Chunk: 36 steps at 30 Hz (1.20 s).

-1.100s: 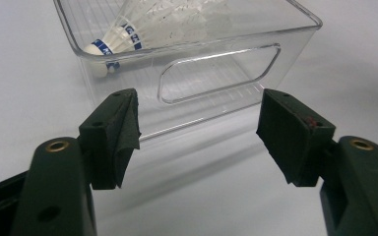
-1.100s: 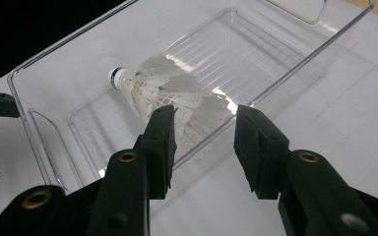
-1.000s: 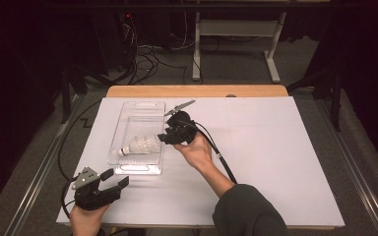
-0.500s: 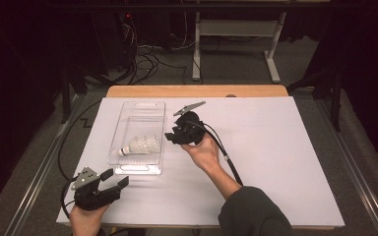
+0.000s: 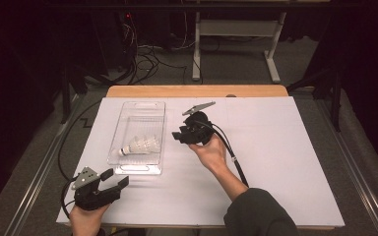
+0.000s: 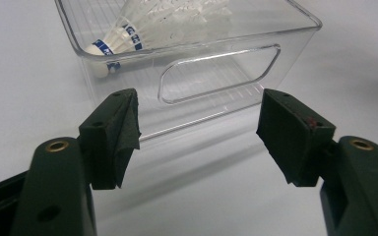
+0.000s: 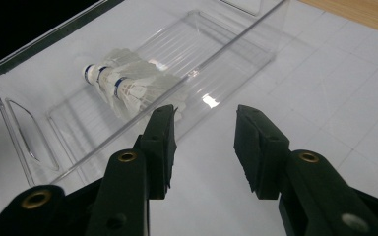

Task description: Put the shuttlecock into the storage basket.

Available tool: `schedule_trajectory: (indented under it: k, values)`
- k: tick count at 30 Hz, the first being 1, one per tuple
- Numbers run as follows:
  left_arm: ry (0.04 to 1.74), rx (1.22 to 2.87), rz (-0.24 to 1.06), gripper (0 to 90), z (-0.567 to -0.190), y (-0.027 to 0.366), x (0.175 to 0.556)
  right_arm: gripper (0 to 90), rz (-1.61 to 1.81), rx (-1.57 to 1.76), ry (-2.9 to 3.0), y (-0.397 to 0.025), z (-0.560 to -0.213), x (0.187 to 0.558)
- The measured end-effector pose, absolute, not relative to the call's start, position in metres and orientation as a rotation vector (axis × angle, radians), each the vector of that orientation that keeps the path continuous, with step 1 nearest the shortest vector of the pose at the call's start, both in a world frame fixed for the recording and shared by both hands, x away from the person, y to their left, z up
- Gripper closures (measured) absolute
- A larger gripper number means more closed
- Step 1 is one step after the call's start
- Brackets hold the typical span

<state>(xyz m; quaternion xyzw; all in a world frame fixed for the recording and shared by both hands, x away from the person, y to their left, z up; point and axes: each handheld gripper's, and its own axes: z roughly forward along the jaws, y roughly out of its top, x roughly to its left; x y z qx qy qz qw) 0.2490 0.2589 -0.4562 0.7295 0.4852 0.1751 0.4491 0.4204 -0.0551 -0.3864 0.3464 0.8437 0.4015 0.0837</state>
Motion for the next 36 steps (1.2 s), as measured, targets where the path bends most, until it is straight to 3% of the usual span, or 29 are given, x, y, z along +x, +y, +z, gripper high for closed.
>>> schedule_trajectory:
  k: [36]
  values:
    - [1.206,1.8,0.435,33.0,-0.456,0.26,0.249,58.9,1.216,1.118,2.451,-0.103,-0.389,0.417]
